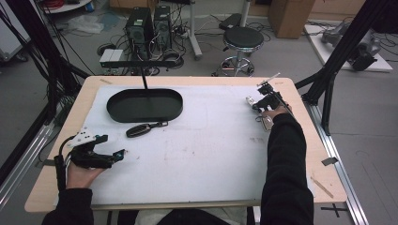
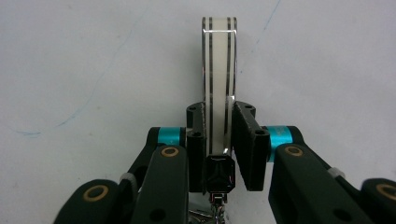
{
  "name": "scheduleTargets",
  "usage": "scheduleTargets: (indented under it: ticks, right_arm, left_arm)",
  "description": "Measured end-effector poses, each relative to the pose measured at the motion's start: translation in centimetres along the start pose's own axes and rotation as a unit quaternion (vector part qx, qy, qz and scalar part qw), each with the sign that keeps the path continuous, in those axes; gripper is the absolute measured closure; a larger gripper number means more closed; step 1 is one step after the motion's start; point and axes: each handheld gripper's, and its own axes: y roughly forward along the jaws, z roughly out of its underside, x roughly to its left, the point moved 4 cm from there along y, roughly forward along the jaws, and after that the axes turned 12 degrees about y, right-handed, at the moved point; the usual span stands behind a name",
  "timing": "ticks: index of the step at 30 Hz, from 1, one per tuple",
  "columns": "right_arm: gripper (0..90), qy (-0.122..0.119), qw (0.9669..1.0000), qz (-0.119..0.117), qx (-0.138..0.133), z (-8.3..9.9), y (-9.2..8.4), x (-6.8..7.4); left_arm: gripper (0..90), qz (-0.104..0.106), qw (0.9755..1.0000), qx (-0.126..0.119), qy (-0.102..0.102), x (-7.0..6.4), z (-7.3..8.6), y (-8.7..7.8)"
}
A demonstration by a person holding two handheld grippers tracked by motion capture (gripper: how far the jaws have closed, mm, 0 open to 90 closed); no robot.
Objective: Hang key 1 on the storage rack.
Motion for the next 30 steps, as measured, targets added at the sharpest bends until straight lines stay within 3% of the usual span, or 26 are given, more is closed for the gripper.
scheduleTargets:
  ticks: [12,17,21,25,30]
  right_arm:
    - [76.3,-0.003,0.9986,-0.028,-0.044,-0.5,-2.8,0.8]
    - [76.3,-0.011,0.9968,-0.044,-0.065,-0.8,-3.7,1.8]
    - [76.2,-0.015,0.9960,-0.044,-0.076,-0.9,-4.3,2.2]
    - [76.3,-0.022,0.9942,-0.049,-0.092,-1.0,-5.2,2.7]
    - [76.3,-0.024,0.9894,-0.072,-0.124,-1.1,-7.2,3.3]
  left_arm:
    - [4.3,-0.002,1.0000,-0.002,0.002,0.0,0.0,-0.1]
    - [4.3,-0.002,1.0000,-0.005,0.002,0.0,0.0,-0.1]
    - [4.3,-0.003,1.0000,-0.006,0.001,0.0,0.0,-0.2]
    - [4.3,-0.004,1.0000,-0.008,0.002,0.1,0.0,-0.3]
    - [4.3,-0.002,1.0000,-0.006,0.002,0.0,0.0,-0.3]
